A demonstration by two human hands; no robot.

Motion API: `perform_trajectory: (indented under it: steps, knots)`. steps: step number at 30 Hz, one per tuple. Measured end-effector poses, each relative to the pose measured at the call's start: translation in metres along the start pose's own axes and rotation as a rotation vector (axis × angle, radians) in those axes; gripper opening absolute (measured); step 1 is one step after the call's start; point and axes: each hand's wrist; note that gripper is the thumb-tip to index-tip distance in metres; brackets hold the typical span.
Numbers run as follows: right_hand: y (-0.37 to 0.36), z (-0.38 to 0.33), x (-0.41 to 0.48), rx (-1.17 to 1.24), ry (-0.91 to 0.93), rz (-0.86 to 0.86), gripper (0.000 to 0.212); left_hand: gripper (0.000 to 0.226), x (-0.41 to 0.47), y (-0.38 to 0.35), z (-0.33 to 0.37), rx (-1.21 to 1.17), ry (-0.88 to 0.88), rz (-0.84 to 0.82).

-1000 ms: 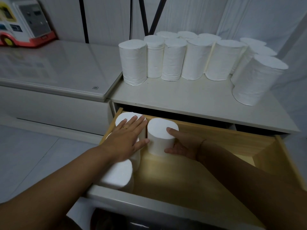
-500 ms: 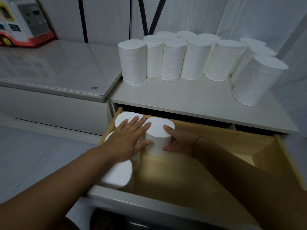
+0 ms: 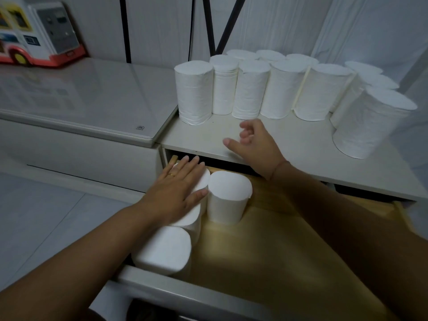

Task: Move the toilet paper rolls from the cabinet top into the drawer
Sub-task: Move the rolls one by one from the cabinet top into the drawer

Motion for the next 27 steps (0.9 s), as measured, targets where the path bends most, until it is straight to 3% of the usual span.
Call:
perform_trajectory:
  steps: [8, 22, 27]
  knots:
    - [-0.034, -0.036, 0.08, -0.008, 0.138, 0.099, 0.083, 0.066, 0.009, 0.012, -0.013, -0.057, 0.017, 0.049]
    - [-0.071, -0.049, 0.145, -0.066, 0.2, 0.172, 0.089, 0.075, 0.022, 0.015, -0.024, -0.107, 0.016, 0.079]
    - [-0.077, -0.057, 0.154, 0.011, 0.183, 0.175, 0.08, 0.07, 0.021, 0.012, -0.028, -0.095, 0.016, 0.085]
Point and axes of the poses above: each hand's wrist, its own x-axis towards the middle knuckle, its own y-axis out of the back of the hand, z = x × y, and after that the axes turned 2 degrees about z, right-handed
